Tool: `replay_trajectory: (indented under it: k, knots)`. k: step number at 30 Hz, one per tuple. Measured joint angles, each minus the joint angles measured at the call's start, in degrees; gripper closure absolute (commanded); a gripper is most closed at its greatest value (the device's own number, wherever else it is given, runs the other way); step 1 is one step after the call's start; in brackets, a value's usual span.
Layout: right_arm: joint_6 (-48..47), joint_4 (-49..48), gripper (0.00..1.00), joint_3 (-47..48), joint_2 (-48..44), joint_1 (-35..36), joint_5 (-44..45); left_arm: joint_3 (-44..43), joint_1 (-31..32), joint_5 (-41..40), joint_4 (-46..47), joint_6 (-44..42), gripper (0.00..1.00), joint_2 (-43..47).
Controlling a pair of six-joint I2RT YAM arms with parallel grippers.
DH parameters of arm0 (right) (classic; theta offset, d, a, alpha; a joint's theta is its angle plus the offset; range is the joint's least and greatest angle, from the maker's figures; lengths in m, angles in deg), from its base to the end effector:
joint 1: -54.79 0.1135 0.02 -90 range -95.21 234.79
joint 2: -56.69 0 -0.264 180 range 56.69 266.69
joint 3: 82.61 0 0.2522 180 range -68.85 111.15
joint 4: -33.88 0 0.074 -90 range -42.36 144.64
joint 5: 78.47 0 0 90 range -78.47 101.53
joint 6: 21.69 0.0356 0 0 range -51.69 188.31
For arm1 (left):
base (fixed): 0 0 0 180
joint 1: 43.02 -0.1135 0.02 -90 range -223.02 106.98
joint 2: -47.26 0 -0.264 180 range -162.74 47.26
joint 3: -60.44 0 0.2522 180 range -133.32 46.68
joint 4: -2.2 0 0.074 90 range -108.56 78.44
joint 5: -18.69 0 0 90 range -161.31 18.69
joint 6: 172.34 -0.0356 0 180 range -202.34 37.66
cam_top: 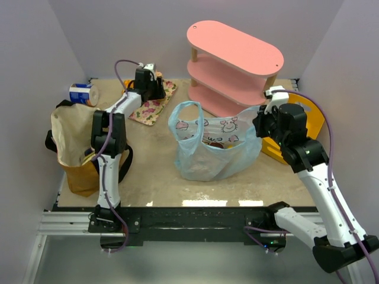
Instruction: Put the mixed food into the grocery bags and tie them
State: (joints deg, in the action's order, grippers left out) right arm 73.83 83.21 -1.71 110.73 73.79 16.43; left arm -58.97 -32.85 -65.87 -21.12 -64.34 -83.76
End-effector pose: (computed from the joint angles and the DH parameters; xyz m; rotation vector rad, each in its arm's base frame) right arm 0.1817 0.0593 0.3993 -0.1749 1.9589 0.1969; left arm 0.5211 -0.0969 0.1993 -0.0959 2.2009 -0.3809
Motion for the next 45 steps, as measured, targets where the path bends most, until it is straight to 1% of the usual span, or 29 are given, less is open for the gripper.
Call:
replay_trajectory:
  k: [3, 7, 12, 14, 17, 18, 21, 23, 24, 27, 30, 34, 37, 39, 45]
  knots:
    - [0.0, 0.0, 1.00, 0.0, 0.1, 0.0, -0.2, -1.6, 0.1, -0.3, 0.1, 1.0, 0.37, -3.1]
    - [0.0, 0.2, 1.00, 0.0, 0.2, 0.0, -0.1, -1.7, 0.2, -2.5, 0.1, 1.6, 0.34, -4.2]
    - [0.0, 0.2, 1.00, 0.2, 1.2, 0.0, -0.1, -3.9, 0.4, -5.5, 0.1, 1.5, 0.34, -5.4]
    - [0.0, 0.2, 1.00, 0.3, 1.8, 0.0, -0.1, -5.5, 0.4, -6.3, 0.1, 1.5, 0.35, -6.7]
    - [0.0, 0.2, 1.00, 0.3, 2.5, 0.0, -0.1, -6.9, 0.5, -7.0, 0.1, 1.4, 0.47, -8.1]
    - [0.0, 0.2, 1.00, 0.3, 2.6, 0.0, -0.1, -7.1, 0.5, -7.0, 0.2, 1.3, 0.54, -8.4]
    - [0.0, 0.2, 1.00, 0.3, 2.9, 0.0, 0.0, -7.2, 0.6, -7.0, 0.3, 1.0, 0.67, -8.7]
    - [0.0, 0.2, 1.00, 0.3, 3.0, 0.0, 0.0, -6.9, 0.6, -6.9, 0.9, 0.7, 0.69, -8.6]
    - [0.0, 0.2, 1.00, 0.3, 3.0, 0.0, -0.1, -6.1, 0.6, -6.6, 1.9, 0.5, 0.73, -8.5]
    - [0.0, 0.2, 1.00, 0.3, 2.9, 0.0, -0.1, -2.4, 0.7, -5.1, 5.4, 0.2, 0.78, -7.1]
    - [0.0, 0.2, 1.00, 0.3, 2.8, 0.0, -0.2, 3.1, 0.8, -3.6, 7.4, -0.6, 0.78, -3.6]
    - [0.0, 0.3, 1.00, 0.3, 2.0, 0.0, -0.4, 12.4, 2.2, -2.6, 9.2, -1.0, 0.79, 3.7]
    - [0.0, 0.4, 1.00, 0.3, 1.0, 0.0, -0.4, 21.1, 4.3, -2.6, 11.7, -1.0, 0.80, 12.3]
    - [0.1, 0.4, 1.00, 0.3, 0.2, 0.0, -0.5, 24.6, 5.9, -2.7, 13.1, -0.9, 0.80, 17.7]
    - [0.5, 0.3, 1.00, -0.2, -3.1, 0.0, -1.3, 31.6, 11.0, -2.8, 17.6, -1.0, 0.80, 34.9]
